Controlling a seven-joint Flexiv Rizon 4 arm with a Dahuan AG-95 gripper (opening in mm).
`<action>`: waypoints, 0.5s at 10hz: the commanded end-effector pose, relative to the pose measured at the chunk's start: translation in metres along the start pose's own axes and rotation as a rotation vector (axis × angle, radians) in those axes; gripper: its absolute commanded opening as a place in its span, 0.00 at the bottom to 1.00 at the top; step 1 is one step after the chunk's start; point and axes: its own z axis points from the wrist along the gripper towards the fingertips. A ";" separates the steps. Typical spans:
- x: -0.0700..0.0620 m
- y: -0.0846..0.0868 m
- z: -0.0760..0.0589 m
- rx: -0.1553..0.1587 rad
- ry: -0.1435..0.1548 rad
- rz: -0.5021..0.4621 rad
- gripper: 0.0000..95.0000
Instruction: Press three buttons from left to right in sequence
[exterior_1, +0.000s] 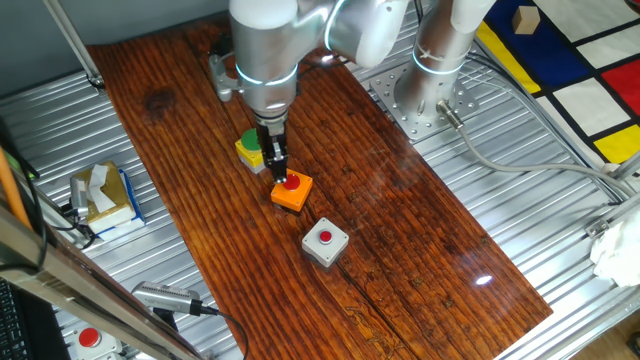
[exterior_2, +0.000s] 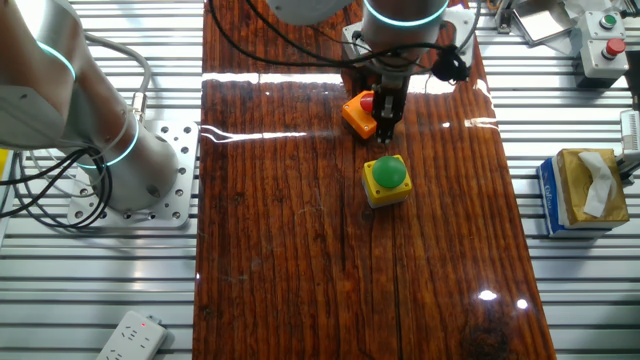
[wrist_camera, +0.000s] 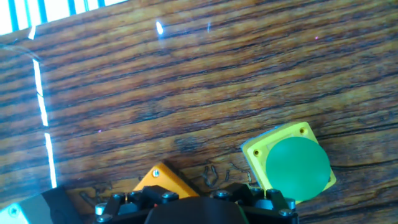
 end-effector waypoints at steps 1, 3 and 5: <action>0.005 0.000 0.002 0.013 -0.009 -0.026 0.80; 0.008 0.000 0.000 0.012 0.001 -0.053 0.80; 0.011 -0.003 0.000 0.016 0.022 -0.069 0.80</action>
